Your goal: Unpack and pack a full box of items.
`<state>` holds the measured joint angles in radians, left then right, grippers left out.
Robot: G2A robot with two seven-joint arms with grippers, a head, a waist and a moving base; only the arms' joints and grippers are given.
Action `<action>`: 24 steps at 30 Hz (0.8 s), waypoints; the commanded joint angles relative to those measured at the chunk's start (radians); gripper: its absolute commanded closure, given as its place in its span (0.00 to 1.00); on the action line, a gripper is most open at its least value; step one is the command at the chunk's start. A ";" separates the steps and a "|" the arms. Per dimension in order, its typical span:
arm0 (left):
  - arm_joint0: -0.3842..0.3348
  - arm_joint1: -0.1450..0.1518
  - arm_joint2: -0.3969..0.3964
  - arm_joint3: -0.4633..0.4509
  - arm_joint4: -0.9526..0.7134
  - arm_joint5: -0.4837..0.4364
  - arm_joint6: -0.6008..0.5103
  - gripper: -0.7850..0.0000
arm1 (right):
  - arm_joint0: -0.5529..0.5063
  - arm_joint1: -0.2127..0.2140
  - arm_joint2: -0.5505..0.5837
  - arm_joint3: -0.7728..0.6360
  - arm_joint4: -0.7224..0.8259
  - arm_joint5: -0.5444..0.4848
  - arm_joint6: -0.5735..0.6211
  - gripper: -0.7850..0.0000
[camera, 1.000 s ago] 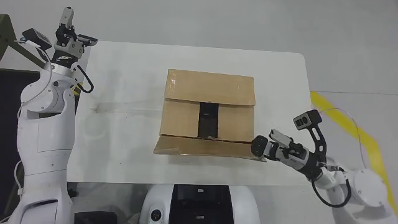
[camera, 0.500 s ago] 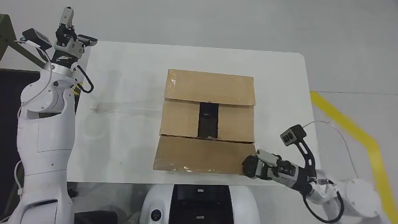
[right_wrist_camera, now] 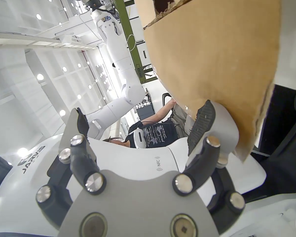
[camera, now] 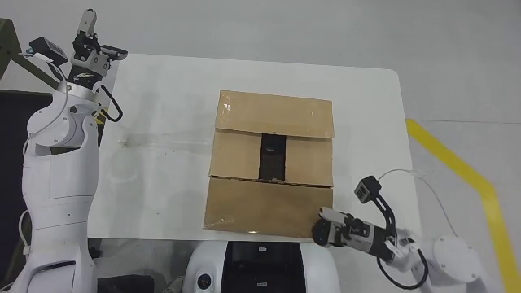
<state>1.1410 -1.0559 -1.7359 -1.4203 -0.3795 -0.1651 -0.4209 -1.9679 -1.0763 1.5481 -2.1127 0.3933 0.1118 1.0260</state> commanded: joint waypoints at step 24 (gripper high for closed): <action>0.000 0.000 0.000 0.000 0.000 0.000 0.000 0.00 | 0.127 0.004 -0.112 0.191 -0.014 0.037 -0.121 0.00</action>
<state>1.1410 -1.0559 -1.7359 -1.4203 -0.3795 -0.1651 -0.4209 -1.8465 -1.0723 1.4400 -1.9267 0.3813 0.1486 0.9085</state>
